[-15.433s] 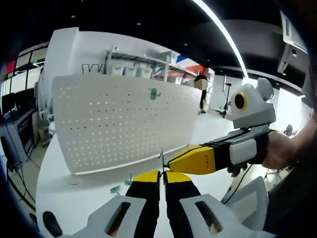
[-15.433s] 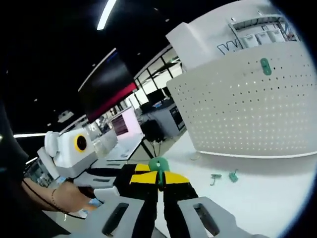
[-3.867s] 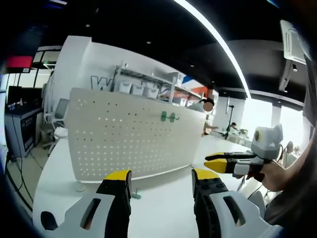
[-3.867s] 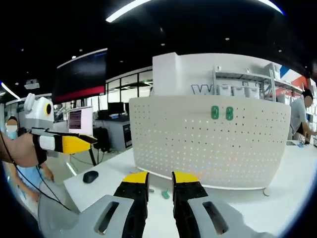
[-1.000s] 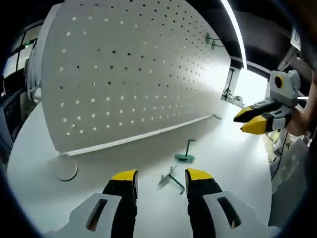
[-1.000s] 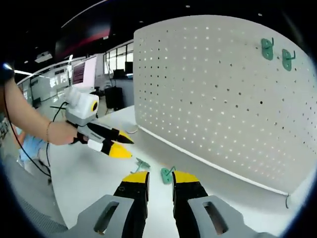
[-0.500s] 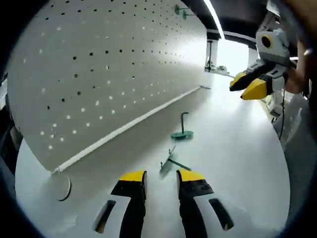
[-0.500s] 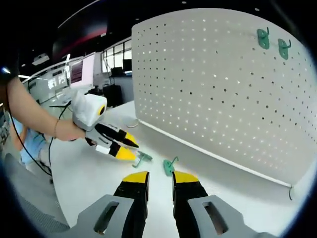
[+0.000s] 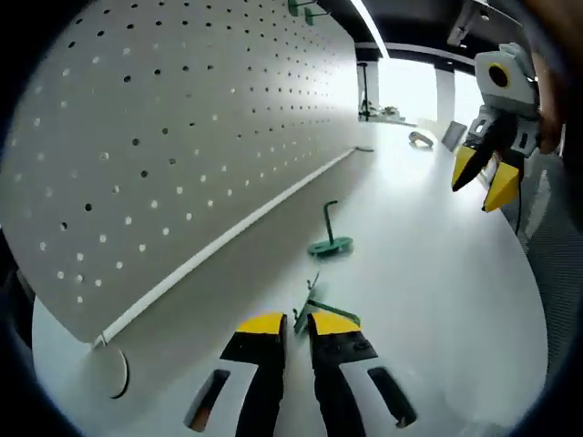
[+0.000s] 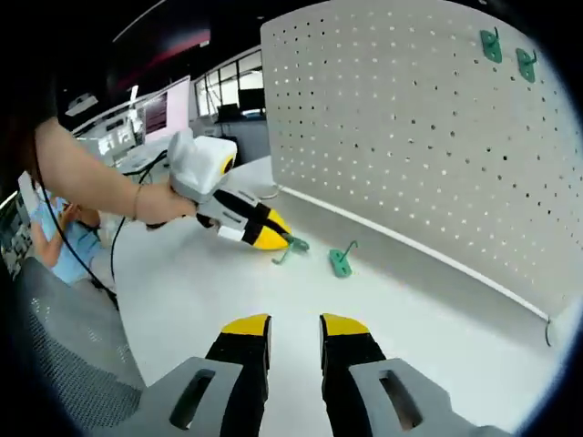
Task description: Insert the hook assembly into the mounting plate slot until the hook locks in place.
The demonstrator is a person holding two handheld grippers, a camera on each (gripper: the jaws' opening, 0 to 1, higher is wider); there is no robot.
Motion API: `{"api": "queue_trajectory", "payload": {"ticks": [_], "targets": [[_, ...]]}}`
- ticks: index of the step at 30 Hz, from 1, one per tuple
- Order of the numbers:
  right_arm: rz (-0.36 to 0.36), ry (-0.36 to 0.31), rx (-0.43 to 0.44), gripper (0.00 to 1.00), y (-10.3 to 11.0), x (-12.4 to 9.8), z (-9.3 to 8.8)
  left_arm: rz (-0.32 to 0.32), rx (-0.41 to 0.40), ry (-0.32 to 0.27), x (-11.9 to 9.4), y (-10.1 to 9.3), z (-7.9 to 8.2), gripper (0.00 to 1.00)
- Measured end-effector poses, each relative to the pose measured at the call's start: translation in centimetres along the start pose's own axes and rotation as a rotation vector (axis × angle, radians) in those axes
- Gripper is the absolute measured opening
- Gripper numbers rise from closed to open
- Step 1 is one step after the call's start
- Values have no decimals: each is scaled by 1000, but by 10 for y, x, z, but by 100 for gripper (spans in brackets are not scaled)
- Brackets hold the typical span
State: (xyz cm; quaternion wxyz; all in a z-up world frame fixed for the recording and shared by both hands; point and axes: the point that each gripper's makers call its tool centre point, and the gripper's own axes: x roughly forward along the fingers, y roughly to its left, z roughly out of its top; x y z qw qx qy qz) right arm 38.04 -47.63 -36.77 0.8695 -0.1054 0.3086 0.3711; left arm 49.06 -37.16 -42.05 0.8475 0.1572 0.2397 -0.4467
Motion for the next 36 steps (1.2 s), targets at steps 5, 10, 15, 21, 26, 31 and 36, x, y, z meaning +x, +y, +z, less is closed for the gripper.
{"api": "queue_trajectory", "payload": {"ticks": [5, 10, 15, 21, 26, 31, 36], "targets": [[36, 51, 3, 20, 12, -4, -18, -30, 69, 15, 3, -4, 2, 5], [39, 73, 0, 20, 15, -10, -27, -38, 81, 14, 5, -4, 3, 4], [27, 85, 13, 20, 13, -14, -31, -41, 86, 10, 6, -4, 6, 3], [23, 85, 14, 20, 12, -14, -32, -51, 16, -12, 5, -2, 12, 1], [20, 79, 14, 20, 10, -13, -31, -40, -4, 2, 5, 3, 11, 1], [16, 73, 20, 20, 9, -13, -29, -44, -17, 18, 3, 3, 12, 1], [19, 66, 18, 20, 10, -14, -27, -30, -40, 16, -1, 4, 21, 1]]}}
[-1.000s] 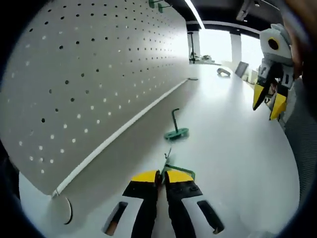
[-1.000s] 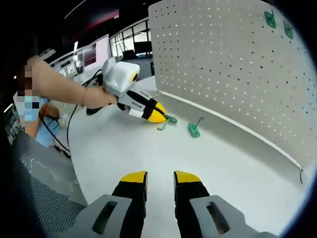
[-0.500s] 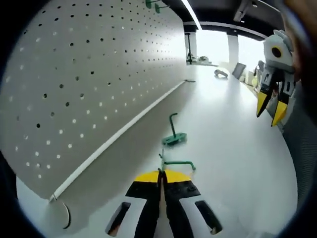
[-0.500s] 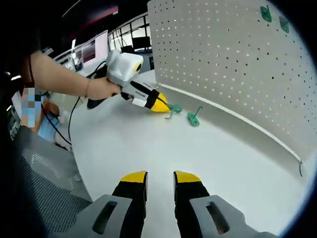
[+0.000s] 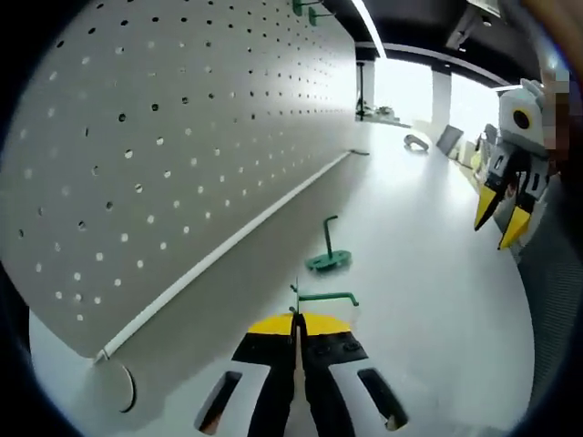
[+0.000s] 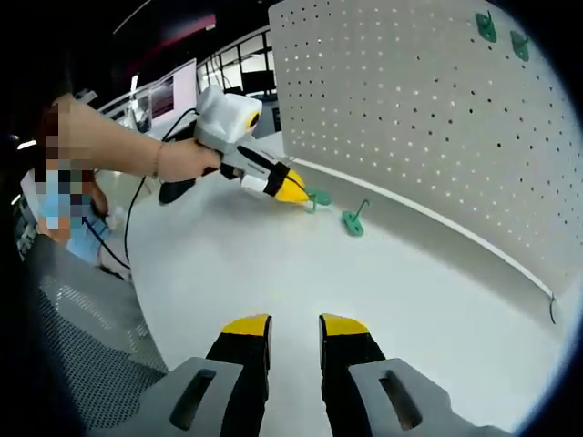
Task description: Insert the hook assembly into the mounting plate slot until the hook locks in place.
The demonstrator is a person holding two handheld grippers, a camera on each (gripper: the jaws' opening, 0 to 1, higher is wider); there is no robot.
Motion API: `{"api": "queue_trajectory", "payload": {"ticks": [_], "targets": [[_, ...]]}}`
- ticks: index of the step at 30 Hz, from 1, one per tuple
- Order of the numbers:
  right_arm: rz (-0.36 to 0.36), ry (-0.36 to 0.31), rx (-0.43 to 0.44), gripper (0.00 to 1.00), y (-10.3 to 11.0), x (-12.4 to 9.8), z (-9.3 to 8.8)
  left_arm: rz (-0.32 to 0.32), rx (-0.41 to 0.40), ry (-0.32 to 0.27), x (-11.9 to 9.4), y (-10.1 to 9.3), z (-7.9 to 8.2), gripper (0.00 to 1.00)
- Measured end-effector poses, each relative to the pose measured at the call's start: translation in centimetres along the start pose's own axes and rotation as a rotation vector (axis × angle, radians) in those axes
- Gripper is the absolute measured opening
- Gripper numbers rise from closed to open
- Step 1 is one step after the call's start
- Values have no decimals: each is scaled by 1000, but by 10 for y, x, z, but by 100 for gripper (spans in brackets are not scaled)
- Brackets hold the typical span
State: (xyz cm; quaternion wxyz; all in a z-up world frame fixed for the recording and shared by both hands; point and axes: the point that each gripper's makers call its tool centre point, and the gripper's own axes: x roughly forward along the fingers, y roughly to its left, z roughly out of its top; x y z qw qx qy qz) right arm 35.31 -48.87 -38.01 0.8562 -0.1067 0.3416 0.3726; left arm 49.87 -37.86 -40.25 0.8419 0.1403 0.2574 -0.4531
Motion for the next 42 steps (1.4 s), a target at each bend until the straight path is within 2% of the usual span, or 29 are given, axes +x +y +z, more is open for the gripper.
{"api": "queue_trajectory", "payload": {"ticks": [10, 17, 30, 35, 42], "targets": [[-9, -26, 0, 20, -1, -6, 7, 6, -42, 19, -17, -6, 23, 1], [-26, -66, -13, 20, -2, -15, 19, 24, -8, 12, -35, -16, 46, 1], [-32, -133, -78, 20, 6, -38, 40, 2, 30, 27, -62, -68, 71, 1], [-25, -155, -82, 20, 11, -48, 46, 3, 37, 30, -72, -87, 80, 1], [-6, -199, -134, 20, 25, -61, 61, 5, 35, 24, -88, -117, 94, 1]]}}
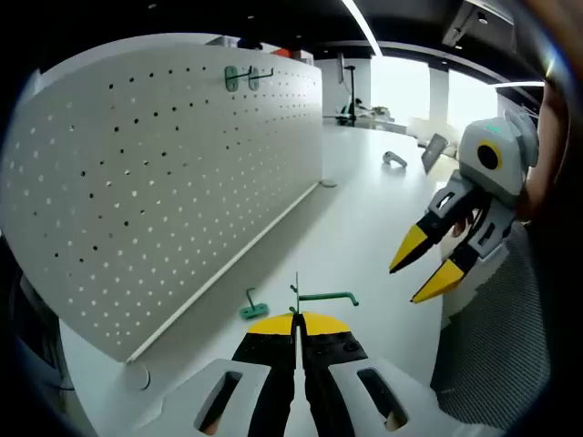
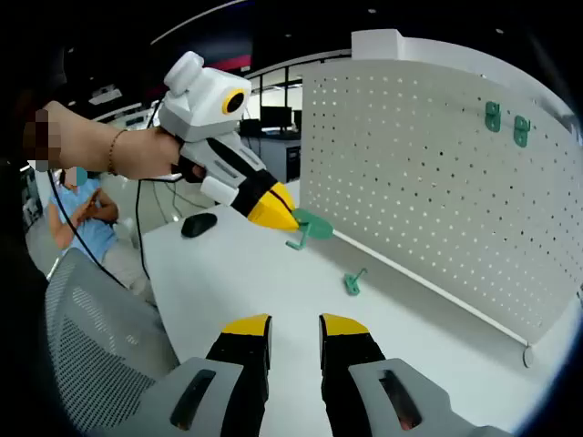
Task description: Insert the hook assembly into the mounting plate slot until the hook locks in place.
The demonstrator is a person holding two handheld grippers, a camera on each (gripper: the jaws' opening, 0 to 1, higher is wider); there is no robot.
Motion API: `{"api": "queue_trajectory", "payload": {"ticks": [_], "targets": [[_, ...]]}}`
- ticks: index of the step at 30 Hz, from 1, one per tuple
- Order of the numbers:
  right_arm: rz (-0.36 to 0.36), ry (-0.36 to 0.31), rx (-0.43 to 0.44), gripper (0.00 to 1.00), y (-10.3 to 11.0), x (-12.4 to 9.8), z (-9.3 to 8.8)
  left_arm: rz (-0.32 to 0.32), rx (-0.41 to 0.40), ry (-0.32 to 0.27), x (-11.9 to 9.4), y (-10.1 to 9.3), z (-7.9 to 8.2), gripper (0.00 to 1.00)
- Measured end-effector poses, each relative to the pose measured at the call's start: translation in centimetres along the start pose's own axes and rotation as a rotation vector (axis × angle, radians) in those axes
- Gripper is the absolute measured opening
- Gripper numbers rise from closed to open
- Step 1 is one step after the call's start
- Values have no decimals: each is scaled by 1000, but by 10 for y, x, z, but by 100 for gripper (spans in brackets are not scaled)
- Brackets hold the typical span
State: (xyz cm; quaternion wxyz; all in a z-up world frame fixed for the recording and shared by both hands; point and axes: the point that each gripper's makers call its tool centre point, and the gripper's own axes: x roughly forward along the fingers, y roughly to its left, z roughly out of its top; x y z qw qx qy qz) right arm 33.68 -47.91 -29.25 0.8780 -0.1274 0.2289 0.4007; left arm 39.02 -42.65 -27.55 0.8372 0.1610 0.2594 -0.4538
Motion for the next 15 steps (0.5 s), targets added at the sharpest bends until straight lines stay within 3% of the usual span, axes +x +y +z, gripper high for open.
{"api": "queue_trajectory", "payload": {"ticks": [10, 15], "targets": [[-5, -62, 4, 20, 15, -12, 23, 0, -40, 25, -16, -29, 12, 1], [-3, -82, -12, 20, 16, -19, 32, -18, -123, 57, -25, -44, 18, 1]]}}
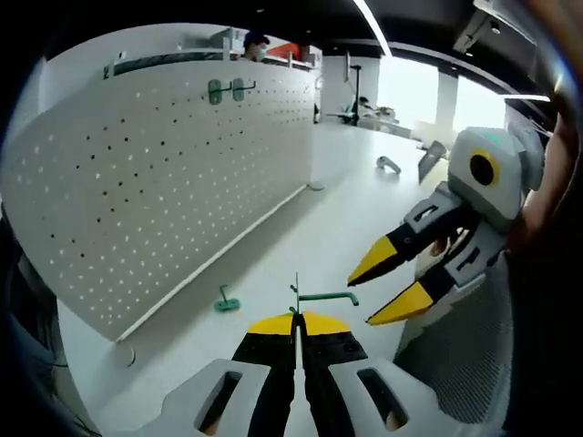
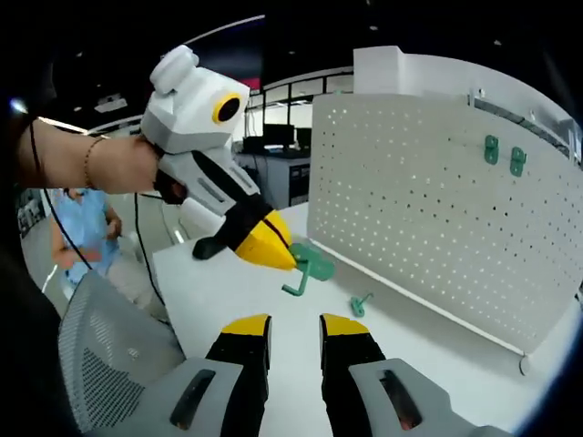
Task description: Insert the hook assembly into the mounting plate slot until the hook locks in place.
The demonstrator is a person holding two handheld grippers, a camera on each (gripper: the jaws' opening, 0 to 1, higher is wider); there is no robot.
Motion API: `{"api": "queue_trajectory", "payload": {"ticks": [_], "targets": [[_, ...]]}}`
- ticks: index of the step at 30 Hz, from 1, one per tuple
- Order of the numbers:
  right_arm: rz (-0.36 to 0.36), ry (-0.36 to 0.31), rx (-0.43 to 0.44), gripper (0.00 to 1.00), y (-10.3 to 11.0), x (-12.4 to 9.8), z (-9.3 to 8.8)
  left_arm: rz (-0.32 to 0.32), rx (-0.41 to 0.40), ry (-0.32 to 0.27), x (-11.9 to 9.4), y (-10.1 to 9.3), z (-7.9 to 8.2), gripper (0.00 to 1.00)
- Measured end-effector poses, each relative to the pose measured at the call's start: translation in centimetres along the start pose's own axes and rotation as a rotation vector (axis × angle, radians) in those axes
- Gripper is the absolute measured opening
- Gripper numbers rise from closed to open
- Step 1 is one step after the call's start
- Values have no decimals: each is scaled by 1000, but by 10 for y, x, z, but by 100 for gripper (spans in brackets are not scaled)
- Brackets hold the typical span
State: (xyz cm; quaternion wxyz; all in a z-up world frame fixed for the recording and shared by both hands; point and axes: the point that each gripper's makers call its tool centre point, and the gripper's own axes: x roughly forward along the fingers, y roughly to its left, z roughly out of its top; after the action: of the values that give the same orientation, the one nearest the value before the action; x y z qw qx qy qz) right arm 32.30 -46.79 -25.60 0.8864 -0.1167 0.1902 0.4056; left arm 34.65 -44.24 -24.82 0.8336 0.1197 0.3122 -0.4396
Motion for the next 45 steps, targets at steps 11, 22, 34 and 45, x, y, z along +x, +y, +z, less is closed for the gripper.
{"api": "queue_trajectory", "payload": {"ticks": [11, 22, 34, 45], "targets": [[30, 4, -94, 19, 12, -9, 6, -64, -294, 126, -2, -25, -14, 1], [68, 63, -185, 15, 19, -13, -5, -88, -406, 221, 0, -41, -24, 1], [99, 82, -251, 10, 26, -15, -10, -112, -455, 277, -1, -58, -28, 1], [123, 84, -270, 5, 29, -15, -11, -118, -477, 283, -4, -62, -28, 1]]}}
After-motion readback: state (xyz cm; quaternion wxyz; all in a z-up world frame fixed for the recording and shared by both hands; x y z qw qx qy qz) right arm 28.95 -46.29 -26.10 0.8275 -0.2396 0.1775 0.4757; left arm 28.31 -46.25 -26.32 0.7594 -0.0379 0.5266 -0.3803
